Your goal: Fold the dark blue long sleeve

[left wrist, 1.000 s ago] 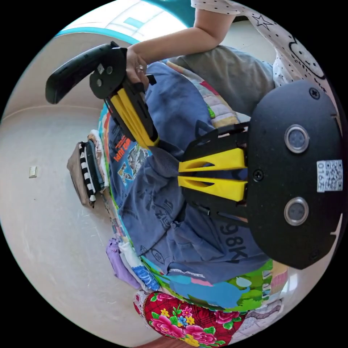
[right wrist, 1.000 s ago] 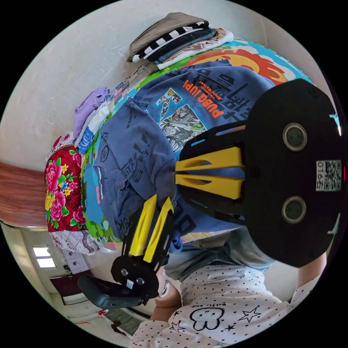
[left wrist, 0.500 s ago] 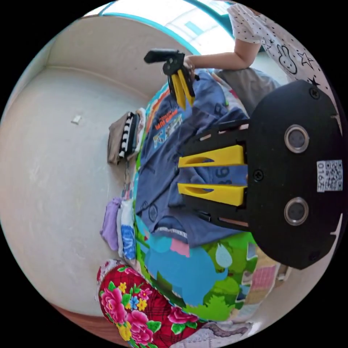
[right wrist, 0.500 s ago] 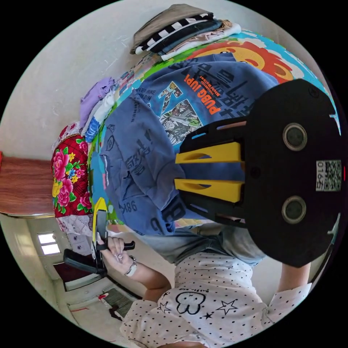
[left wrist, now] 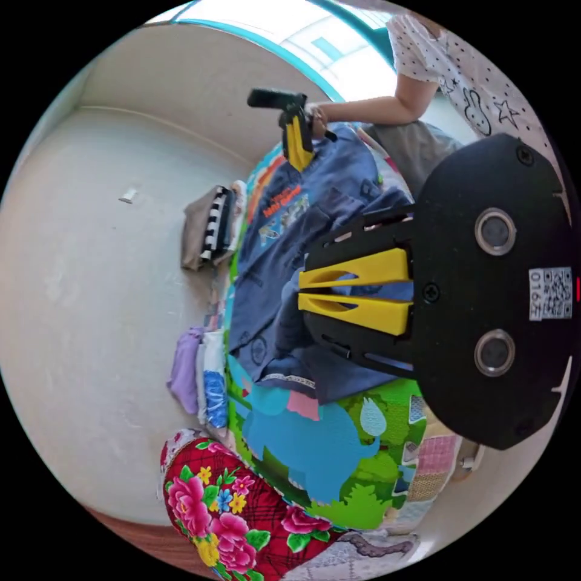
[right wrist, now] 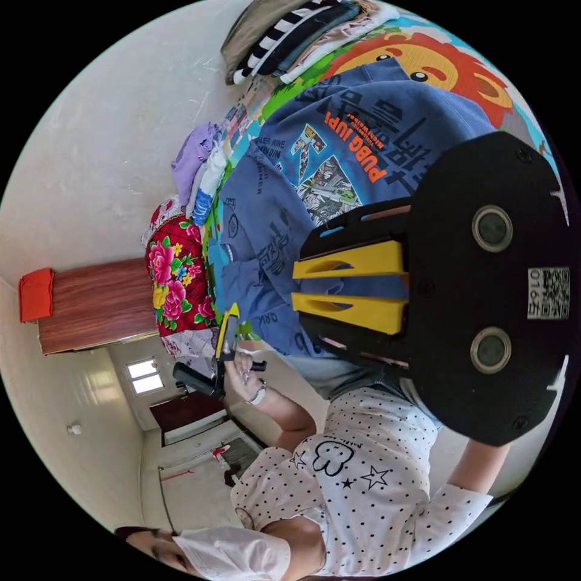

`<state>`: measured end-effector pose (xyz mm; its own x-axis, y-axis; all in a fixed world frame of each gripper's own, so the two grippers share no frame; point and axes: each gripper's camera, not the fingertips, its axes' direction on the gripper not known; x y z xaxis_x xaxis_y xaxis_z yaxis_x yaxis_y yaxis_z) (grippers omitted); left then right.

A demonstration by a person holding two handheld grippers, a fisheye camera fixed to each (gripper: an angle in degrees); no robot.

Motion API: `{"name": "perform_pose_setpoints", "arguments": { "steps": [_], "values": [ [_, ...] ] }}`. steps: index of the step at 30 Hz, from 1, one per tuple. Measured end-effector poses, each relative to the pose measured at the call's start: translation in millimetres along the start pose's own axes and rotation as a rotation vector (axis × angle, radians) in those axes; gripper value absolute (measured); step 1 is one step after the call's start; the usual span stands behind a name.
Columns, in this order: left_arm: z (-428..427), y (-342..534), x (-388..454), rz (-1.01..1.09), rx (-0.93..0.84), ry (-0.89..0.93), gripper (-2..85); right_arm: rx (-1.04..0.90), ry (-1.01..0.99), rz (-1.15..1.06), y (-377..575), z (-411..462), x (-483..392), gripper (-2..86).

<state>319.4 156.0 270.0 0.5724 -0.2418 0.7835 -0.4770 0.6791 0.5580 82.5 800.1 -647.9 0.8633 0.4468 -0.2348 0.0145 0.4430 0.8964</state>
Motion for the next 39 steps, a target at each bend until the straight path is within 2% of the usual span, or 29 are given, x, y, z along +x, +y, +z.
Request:
{"name": "perform_pose_setpoints", "arguments": {
  "steps": [2,6,10,13,16,19,22,24,26,29,34,39],
  "values": [
    [-52,-5,7,0.002,0.159,0.023,-0.9,0.014,0.009,0.058,5,0,11,1.6],
    [-148,-22,46,0.154,0.461,-0.006,-0.9,0.050,-0.023,0.085,10,-2,22,1.9],
    [-166,-74,78,0.314,0.501,0.092,-0.9,0.069,-0.065,0.008,7,3,14,2.6],
    [-131,-140,98,0.395,0.393,0.134,-0.9,0.110,-0.067,-0.047,-1,13,4,4.0],
    [-56,-197,105,0.401,0.239,0.065,-0.8,0.121,-0.119,-0.118,-11,31,-7,7.9],
    [44,-231,97,0.394,0.033,0.084,-0.4,0.110,-0.163,-0.105,-24,51,-9,10.0],
    [151,-236,83,0.386,-0.189,0.140,1.3,-0.015,-0.107,-0.012,-41,80,-2,6.8],
    [228,-222,62,0.297,-0.393,0.128,4.9,-0.120,-0.072,-0.006,-48,98,0,5.3],
    [257,-204,46,0.262,-0.464,0.136,5.5,-0.210,-0.060,0.019,-55,115,5,4.7],
    [259,-176,20,0.256,-0.466,0.182,5.6,-0.227,-0.092,0.048,-62,119,11,5.1],
    [211,-131,-42,0.255,-0.460,0.237,6.2,-0.232,-0.149,0.072,-72,119,16,6.2],
    [169,-68,-121,0.235,-0.587,0.270,8.0,-0.267,-0.190,0.013,-80,121,6,7.4]
  ]
}}
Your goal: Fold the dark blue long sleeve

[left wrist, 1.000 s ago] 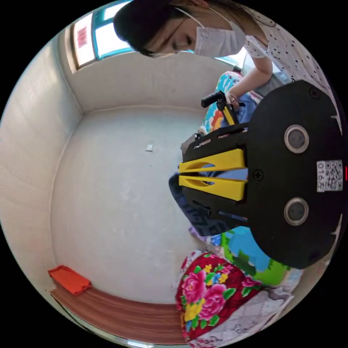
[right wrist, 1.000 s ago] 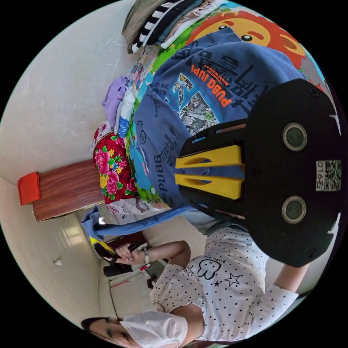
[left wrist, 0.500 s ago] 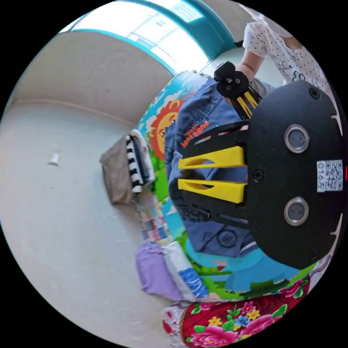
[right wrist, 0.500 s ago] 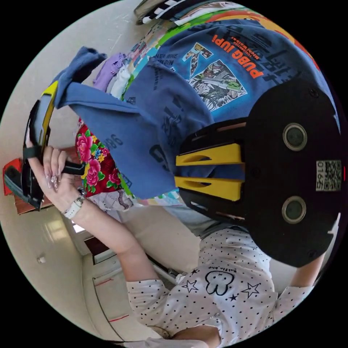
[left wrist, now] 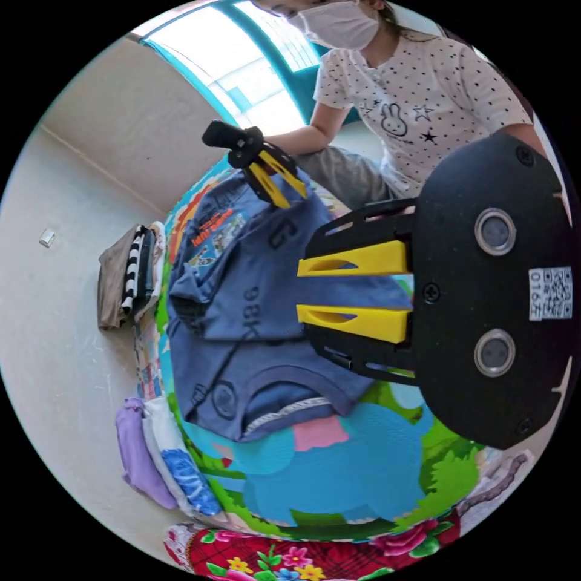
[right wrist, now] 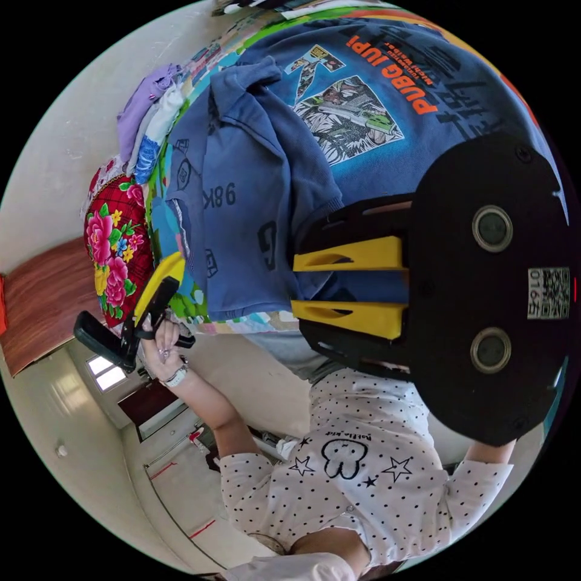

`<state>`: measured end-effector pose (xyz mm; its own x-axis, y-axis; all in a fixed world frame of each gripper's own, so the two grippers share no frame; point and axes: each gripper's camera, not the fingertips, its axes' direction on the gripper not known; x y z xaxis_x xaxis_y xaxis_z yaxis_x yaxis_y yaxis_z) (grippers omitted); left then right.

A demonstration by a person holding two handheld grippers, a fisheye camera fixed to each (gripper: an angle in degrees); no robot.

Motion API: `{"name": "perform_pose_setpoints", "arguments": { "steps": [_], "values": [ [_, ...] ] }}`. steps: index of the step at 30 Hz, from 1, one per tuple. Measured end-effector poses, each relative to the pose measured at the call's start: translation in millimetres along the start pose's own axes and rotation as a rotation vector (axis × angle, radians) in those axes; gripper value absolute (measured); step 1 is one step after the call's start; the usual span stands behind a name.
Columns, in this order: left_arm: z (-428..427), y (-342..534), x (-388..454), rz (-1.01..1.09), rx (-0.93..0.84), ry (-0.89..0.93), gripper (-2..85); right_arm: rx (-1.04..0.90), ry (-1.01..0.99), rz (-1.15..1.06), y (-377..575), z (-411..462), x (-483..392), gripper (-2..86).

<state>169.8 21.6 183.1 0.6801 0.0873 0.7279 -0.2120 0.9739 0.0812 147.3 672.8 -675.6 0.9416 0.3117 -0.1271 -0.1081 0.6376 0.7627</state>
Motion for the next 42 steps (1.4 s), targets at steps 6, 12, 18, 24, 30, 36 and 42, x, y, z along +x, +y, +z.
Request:
{"name": "perform_pose_setpoints", "arguments": {
  "steps": [6,12,18,24,30,36,42],
  "values": [
    [7,55,-51,-0.077,-0.080,0.075,9.8,-0.045,-0.024,-0.026,-15,10,-7,8.7],
    [17,72,-74,-0.067,-0.063,0.143,5.3,-0.052,-0.016,-0.011,-27,16,-12,6.2],
    [-13,91,-71,0.174,0.072,0.211,3.2,0.002,0.015,-0.067,-28,5,-30,2.6],
    [-10,110,-95,0.144,0.077,0.288,3.2,-0.003,0.016,-0.130,-30,2,-49,1.6],
    [-20,131,-108,0.171,0.151,0.272,1.4,0.010,-0.003,-0.093,-32,-1,-49,1.7],
    [-28,161,-124,0.192,0.228,0.326,1.2,-0.016,0.055,-0.248,-28,-2,-78,2.3],
    [-9,167,-127,0.159,0.095,0.282,2.6,-0.156,0.054,-0.283,-33,12,-91,4.9]
  ]
}}
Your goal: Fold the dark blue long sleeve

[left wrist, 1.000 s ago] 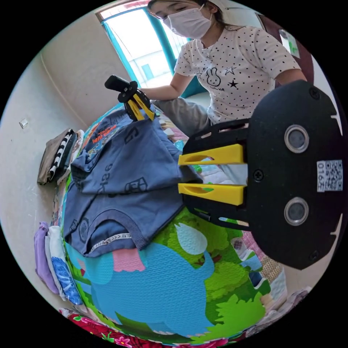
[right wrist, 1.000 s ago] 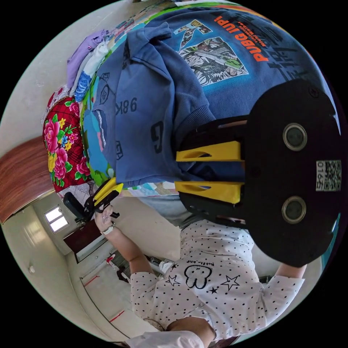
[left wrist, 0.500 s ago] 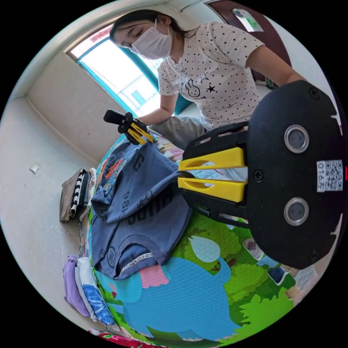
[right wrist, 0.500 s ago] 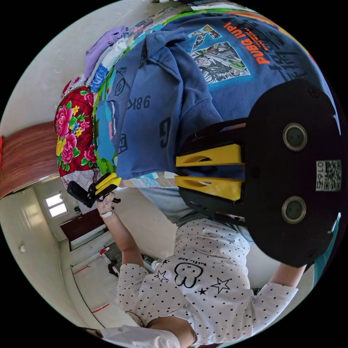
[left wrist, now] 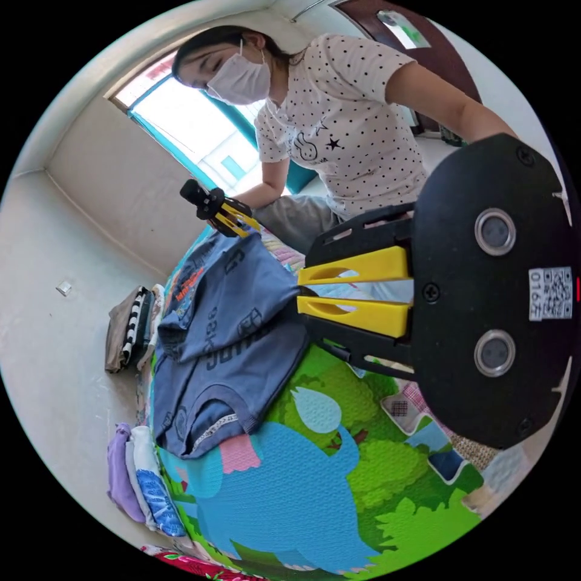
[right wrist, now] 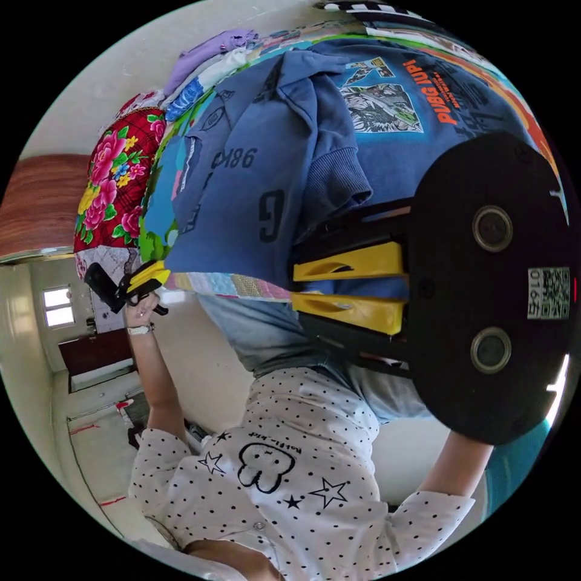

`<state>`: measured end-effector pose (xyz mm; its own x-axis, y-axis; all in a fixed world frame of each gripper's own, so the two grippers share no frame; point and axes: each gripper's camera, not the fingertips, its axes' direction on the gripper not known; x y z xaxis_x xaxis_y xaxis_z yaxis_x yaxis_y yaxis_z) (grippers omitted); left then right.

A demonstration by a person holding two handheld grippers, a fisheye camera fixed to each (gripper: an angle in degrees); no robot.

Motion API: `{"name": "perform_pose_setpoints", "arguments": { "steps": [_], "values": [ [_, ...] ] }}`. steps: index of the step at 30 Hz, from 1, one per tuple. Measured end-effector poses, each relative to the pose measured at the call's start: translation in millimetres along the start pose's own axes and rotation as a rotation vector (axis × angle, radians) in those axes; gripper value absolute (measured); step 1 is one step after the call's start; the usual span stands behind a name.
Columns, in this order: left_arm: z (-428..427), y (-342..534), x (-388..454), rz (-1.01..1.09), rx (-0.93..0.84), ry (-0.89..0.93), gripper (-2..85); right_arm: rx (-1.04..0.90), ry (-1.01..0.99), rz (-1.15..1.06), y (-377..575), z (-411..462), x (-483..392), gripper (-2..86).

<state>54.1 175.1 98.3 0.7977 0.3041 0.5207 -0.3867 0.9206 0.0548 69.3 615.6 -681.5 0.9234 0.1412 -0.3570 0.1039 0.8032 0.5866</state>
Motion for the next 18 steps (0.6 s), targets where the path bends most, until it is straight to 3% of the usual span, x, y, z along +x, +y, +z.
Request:
{"name": "perform_pose_setpoints", "arguments": {
  "steps": [7,18],
  "values": [
    [14,-2,0,0.003,-0.023,0.027,4.4,0.036,-0.012,0.094,2,-7,11,6.8],
    [11,24,28,0.177,0.081,-0.013,0.0,0.085,0.029,-0.017,17,-22,-7,1.8]
  ]
}}
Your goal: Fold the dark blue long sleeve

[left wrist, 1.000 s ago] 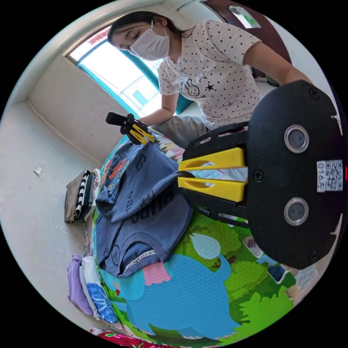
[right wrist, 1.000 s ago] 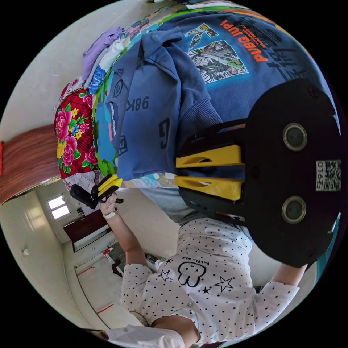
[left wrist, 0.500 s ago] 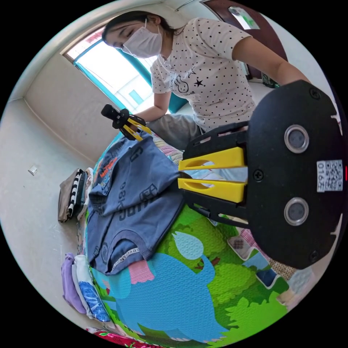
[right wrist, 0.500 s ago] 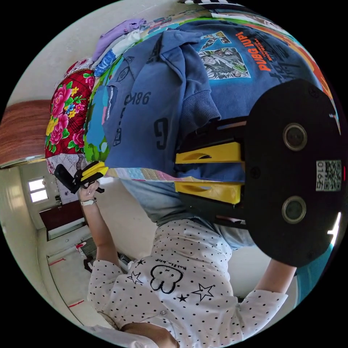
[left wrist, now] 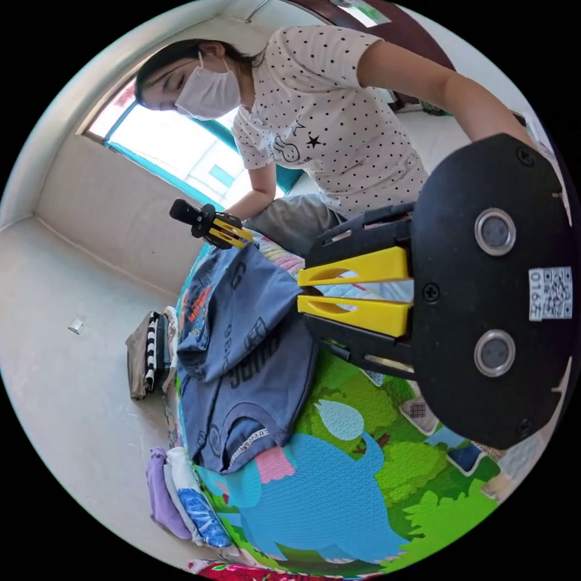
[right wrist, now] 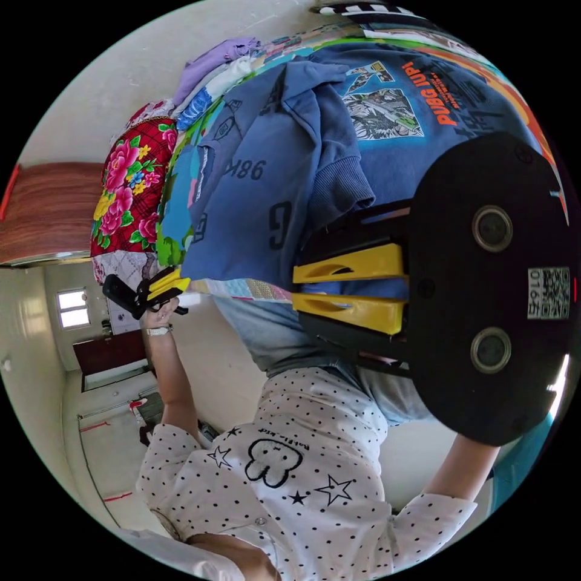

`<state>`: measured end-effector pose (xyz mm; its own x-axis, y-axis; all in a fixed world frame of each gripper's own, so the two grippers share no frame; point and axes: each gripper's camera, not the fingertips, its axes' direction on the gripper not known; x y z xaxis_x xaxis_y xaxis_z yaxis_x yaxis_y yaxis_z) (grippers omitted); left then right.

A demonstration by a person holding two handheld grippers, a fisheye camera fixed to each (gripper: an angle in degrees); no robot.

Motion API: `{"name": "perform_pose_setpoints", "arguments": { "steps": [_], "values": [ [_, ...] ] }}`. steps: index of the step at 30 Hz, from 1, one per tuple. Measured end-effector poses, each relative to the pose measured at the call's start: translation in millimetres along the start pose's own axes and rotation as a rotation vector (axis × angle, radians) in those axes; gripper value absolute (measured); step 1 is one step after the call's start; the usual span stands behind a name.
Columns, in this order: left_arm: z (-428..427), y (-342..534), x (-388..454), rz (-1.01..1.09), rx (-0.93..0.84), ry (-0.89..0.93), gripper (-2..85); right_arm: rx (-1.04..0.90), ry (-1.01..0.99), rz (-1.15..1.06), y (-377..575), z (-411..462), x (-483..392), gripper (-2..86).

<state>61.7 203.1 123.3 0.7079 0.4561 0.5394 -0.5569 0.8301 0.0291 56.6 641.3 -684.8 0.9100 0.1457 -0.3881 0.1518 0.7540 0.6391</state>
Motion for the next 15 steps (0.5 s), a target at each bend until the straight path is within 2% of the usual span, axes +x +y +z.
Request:
{"name": "perform_pose_setpoints", "arguments": {
  "steps": [6,15],
  "values": [
    [24,15,7,0.067,-0.046,-0.012,-0.1,-0.016,0.014,-0.085,10,0,-7,1.3],
    [51,26,12,0.060,-0.080,-0.072,-0.1,-0.157,-0.012,-0.186,26,15,-14,0.3]
  ]
}}
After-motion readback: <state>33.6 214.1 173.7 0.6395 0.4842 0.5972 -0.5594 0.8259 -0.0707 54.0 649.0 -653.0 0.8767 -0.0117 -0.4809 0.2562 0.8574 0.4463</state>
